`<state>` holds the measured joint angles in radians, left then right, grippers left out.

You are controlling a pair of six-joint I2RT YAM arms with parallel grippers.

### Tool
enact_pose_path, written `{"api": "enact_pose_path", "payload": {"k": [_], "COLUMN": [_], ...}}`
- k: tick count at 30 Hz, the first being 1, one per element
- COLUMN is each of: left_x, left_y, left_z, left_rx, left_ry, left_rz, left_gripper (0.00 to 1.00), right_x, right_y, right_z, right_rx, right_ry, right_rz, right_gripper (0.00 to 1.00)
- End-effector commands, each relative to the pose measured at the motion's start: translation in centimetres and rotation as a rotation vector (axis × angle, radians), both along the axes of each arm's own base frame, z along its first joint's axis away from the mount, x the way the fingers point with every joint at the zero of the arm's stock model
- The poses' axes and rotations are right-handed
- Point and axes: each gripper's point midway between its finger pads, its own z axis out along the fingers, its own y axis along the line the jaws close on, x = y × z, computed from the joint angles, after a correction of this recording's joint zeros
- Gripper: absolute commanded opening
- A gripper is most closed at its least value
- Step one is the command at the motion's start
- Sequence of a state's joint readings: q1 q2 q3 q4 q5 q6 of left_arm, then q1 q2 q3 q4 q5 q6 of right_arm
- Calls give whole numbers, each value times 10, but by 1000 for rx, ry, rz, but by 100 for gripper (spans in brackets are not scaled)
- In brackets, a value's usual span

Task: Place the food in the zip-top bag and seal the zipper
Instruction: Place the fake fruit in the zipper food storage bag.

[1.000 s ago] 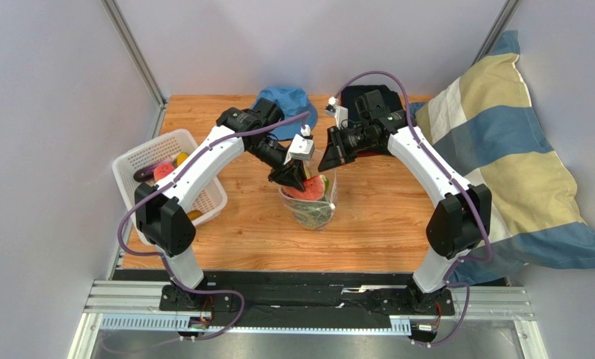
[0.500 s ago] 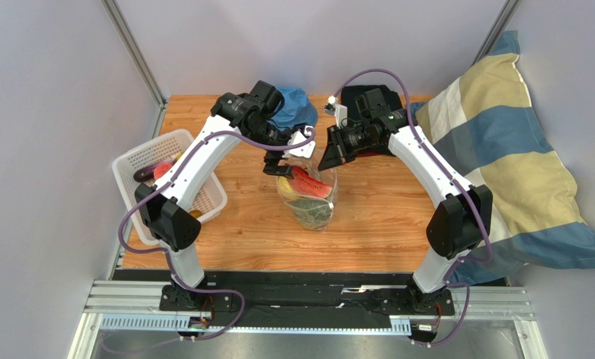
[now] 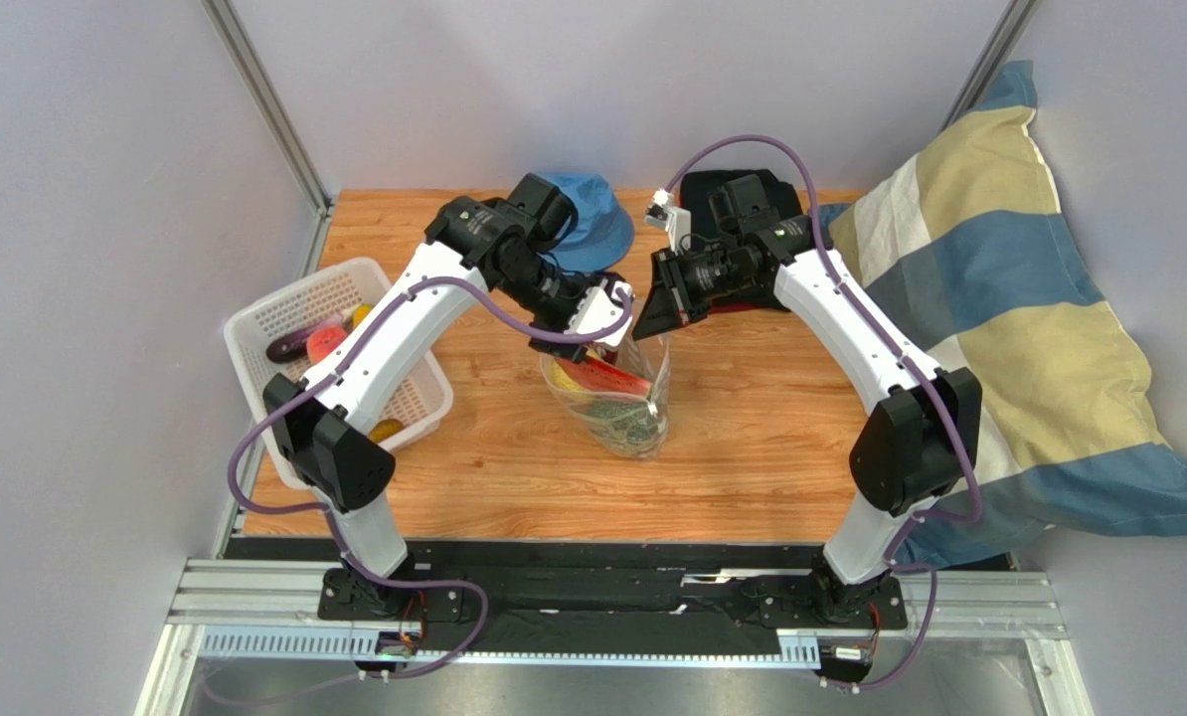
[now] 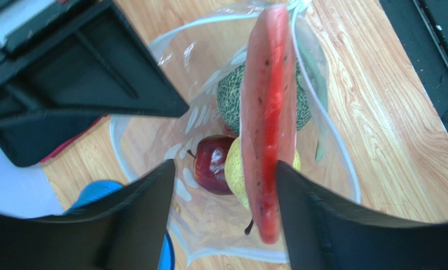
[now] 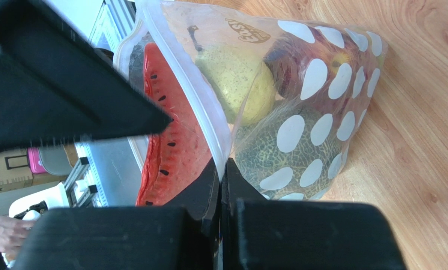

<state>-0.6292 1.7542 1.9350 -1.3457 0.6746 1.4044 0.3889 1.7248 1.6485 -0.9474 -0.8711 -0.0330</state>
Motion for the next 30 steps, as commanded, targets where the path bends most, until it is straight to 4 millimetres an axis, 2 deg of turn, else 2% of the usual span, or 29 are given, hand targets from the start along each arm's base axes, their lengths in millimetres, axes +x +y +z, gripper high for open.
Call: {"api": "enact_pose_path", "payload": {"k": [1, 2, 4, 16, 18, 21, 22, 25, 28, 30], "left_x": [-52, -55, -60, -84, -86, -87, -85, -69, -40, -28], "left_y": [23, 22, 21, 31, 33, 35, 35, 34, 19, 12], "left_z": [-9, -11, -10, -34, -38, -39, -39, -30, -14, -14], "left_rx": [148, 155, 158, 255, 270, 277, 280, 289, 225, 202], "left_ry": [154, 166, 175, 193, 197, 205, 200, 112, -35, -95], "left_rz": [-97, -111, -130, -197, -200, -189, -189, -171, -136, -119], "left_gripper": [61, 56, 54, 58, 55, 36, 26, 14, 10, 9], "right_x": [4, 5, 5, 9, 9, 10, 10, 9, 7, 6], "right_y": [3, 4, 3, 2, 2, 3, 3, 4, 4, 5], "right_z": [19, 18, 18, 17, 15, 16, 15, 15, 15, 14], "right_rx": [43, 42, 40, 42, 40, 45, 45, 52, 57, 58], "right_ry": [-48, -45, -45, -37, -29, -28, -24, -14, -2, 4], "right_rz": [28, 28, 28, 25, 23, 24, 25, 29, 34, 36], "right_gripper": [0, 0, 0, 0, 0, 0, 0, 0, 0, 0]}}
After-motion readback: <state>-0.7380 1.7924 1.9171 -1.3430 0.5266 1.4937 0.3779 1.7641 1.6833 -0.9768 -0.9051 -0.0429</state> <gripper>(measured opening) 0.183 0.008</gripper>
